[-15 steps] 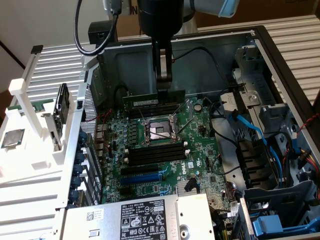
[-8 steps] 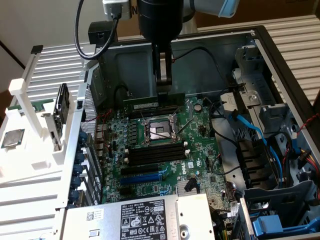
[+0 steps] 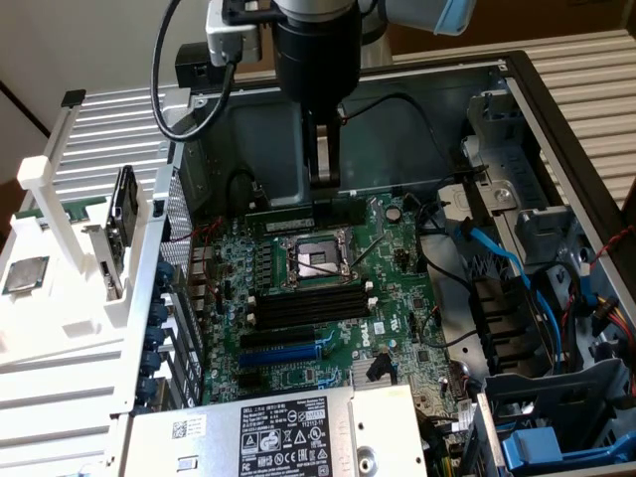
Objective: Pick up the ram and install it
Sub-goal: 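Insert the ram into the slot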
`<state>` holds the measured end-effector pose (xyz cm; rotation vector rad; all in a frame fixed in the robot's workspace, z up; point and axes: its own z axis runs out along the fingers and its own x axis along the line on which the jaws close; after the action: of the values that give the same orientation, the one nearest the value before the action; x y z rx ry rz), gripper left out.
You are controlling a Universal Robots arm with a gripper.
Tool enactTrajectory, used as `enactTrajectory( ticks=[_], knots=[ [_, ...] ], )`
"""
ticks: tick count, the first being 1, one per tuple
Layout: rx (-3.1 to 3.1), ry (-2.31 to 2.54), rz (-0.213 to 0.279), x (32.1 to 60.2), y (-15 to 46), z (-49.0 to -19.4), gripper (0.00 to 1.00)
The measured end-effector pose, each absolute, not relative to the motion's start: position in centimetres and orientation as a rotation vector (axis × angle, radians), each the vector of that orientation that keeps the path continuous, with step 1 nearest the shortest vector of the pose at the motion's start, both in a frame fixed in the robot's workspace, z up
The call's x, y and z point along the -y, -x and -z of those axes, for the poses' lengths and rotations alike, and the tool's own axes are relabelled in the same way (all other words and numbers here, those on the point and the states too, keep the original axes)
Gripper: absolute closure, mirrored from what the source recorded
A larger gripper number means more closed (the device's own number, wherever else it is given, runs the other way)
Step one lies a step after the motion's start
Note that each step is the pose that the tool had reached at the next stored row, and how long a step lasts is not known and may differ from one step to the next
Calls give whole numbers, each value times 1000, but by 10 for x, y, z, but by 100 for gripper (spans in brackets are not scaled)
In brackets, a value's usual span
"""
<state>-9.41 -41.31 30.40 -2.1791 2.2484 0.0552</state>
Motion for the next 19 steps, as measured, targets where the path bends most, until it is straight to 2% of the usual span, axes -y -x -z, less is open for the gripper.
enactTrajectory(
  ticks=[16, 19],
  knots=[
    [-2256, 2184, -41, 427, 94, -281, 88],
    [-2264, 2189, -26, 426, 94, -279, 88]
  ],
)
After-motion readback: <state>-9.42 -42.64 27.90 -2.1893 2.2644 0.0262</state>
